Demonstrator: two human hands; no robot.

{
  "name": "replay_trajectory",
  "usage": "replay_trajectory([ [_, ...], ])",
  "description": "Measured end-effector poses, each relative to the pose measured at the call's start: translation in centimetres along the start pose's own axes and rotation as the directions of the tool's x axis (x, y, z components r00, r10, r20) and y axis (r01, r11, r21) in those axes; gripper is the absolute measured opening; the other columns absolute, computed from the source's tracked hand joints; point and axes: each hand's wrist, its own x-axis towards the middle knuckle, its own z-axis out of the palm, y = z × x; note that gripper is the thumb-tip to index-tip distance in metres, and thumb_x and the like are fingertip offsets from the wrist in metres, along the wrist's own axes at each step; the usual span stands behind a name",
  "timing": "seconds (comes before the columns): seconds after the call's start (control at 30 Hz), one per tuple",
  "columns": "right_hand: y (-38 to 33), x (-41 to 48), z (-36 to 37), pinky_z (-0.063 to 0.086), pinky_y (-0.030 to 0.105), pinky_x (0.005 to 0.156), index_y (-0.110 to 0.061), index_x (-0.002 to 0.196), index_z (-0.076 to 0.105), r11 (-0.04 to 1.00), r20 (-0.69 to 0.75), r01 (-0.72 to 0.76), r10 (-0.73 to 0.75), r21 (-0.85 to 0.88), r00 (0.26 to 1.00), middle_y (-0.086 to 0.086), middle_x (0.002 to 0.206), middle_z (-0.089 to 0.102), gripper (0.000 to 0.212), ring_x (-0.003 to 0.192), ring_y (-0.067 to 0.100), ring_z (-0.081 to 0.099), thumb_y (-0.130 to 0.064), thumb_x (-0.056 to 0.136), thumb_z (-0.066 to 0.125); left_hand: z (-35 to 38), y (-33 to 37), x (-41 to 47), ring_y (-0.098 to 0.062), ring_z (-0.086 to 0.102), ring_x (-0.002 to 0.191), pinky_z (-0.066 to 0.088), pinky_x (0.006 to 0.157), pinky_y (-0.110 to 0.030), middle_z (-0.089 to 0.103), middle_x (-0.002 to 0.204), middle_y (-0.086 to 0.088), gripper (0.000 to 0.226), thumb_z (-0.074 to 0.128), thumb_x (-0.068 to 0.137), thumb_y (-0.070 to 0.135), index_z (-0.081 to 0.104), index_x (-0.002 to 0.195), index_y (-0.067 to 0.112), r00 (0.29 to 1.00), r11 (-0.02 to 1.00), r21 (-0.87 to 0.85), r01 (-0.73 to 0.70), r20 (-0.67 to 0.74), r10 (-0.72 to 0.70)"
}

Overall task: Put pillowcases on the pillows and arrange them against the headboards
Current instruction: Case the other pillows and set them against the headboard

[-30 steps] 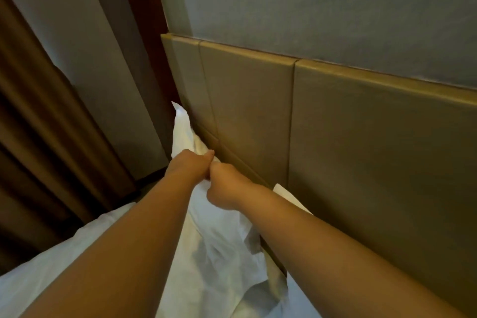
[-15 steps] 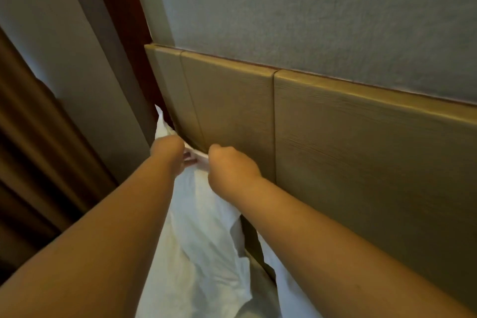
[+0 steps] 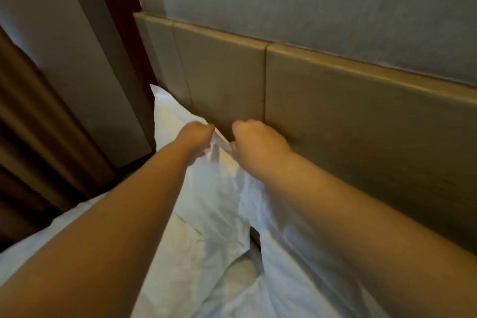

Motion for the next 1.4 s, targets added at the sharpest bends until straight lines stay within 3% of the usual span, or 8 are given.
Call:
replay_trajectory([
  [0.1, 1.2, -3.8, -1.4, 0.026, 0.027, 0.045, -0.017, 0.068, 0.041, 0.998, 0.066, -0.068, 0.069, -0.017, 0.995, 0.000, 0.069, 0.045, 0.029, 0.063, 0.023, 0.048, -0.014, 0.096, 0.048, 0.6, -0.3, -3.3, -0.023, 0.057, 0.103, 0.048, 0.093, -0.033, 0.056, 0.110, -0.005, 0.024, 0.045, 0.100, 0.027, 0.055, 0.118, 0.013, 0.956, 0.901, 0.339, -0.271, -0.017, 0.294],
  [0.23, 2.7, -9.7, -1.5, 0.035, 0.026, 0.051, -0.019, 0.077, 0.052, 0.965, 0.239, -0.253, 0.261, -0.064, 0.935, 0.000, 0.075, 0.049, 0.020, 0.065, 0.019, 0.048, -0.020, 0.096, 0.047, 2.6, -1.7, -8.9, -0.017, 0.056, 0.098, 0.046, 0.084, -0.023, 0.060, 0.111, -0.001, 0.016, 0.058, 0.095, 0.019, 0.059, 0.110, 0.021, 0.859, 0.732, 0.459, -0.503, 0.172, 0.483],
  [0.4, 4.4, -15.4, 0.7, 0.043, 0.036, 0.079, -0.013, 0.110, 0.059, 0.891, 0.409, -0.405, 0.454, -0.206, 0.791, 0.009, 0.116, 0.061, 0.028, 0.107, 0.027, 0.058, -0.028, 0.101, 0.037, 5.7, -4.2, -14.6, -0.023, 0.049, 0.123, 0.044, 0.099, -0.029, 0.043, 0.142, 0.001, 0.058, 0.062, 0.089, 0.005, 0.043, 0.138, 0.028, 0.603, 0.295, 0.526, -0.798, 0.688, 0.403],
  [0.53, 4.8, -17.9, 1.3, 0.045, 0.036, 0.086, -0.012, 0.121, 0.056, 0.837, 0.454, -0.531, 0.528, -0.133, 0.718, 0.009, 0.119, 0.059, 0.034, 0.107, 0.027, 0.058, -0.034, 0.098, 0.045, 7.6, -4.3, -17.3, -0.022, 0.060, 0.103, 0.049, 0.087, -0.030, 0.056, 0.123, -0.002, 0.037, 0.064, 0.091, 0.024, 0.051, 0.125, 0.024, 0.644, 0.045, 0.679, -0.733, 0.671, 0.367],
  [0.67, 4.7, -20.9, 1.8, 0.044, 0.038, 0.091, -0.015, 0.129, 0.045, 0.811, 0.285, -0.559, 0.584, -0.173, 0.760, 0.011, 0.130, 0.048, 0.049, 0.115, 0.029, 0.049, -0.048, 0.094, 0.046, 6.7, -4.0, -19.0, -0.025, 0.059, 0.111, 0.047, 0.096, -0.034, 0.058, 0.126, -0.007, 0.034, 0.061, 0.094, 0.024, 0.054, 0.126, 0.015, 0.757, 0.069, 0.793, -0.605, 0.546, 0.359],
  [1.1, 4.9, -27.0, 1.0, 0.048, 0.031, 0.057, -0.025, 0.096, 0.042, 0.949, 0.039, -0.306, 0.309, -0.082, 0.950, 0.001, 0.080, 0.058, 0.010, 0.065, 0.019, 0.056, -0.032, 0.098, 0.049, 3.5, -6.9, -21.9, -0.024, 0.061, 0.105, 0.050, 0.091, -0.031, 0.056, 0.125, -0.009, 0.048, 0.065, 0.091, 0.018, 0.040, 0.132, 0.020, 0.743, 0.301, 0.742, -0.599, 0.376, 0.553],
  [1.27, 5.6, -25.3, -3.1, 0.033, 0.031, 0.047, -0.019, 0.081, 0.039, 0.944, -0.278, -0.300, 0.255, -0.134, 0.926, 0.001, 0.060, 0.045, 0.022, 0.057, 0.028, 0.047, -0.030, 0.100, 0.040, 3.6, -3.0, -21.4, -0.025, 0.056, 0.091, 0.047, 0.078, -0.032, 0.056, 0.112, -0.014, 0.036, 0.060, 0.092, 0.011, 0.043, 0.123, 0.013, 0.667, 0.395, 0.652, -0.647, 0.232, 0.708],
  [1.4, 5.9, -22.1, -4.0, 0.036, 0.029, 0.045, -0.017, 0.081, 0.046, 0.947, -0.354, -0.279, 0.210, -0.158, 0.911, 0.000, 0.061, 0.047, 0.020, 0.056, 0.023, 0.050, -0.024, 0.100, 0.045, 4.3, 0.2, -20.0, -0.023, 0.055, 0.098, 0.048, 0.090, -0.031, 0.055, 0.119, -0.013, 0.036, 0.060, 0.094, 0.021, 0.045, 0.125, 0.013, 0.769, 0.587, 0.555, -0.589, 0.161, 0.618],
])
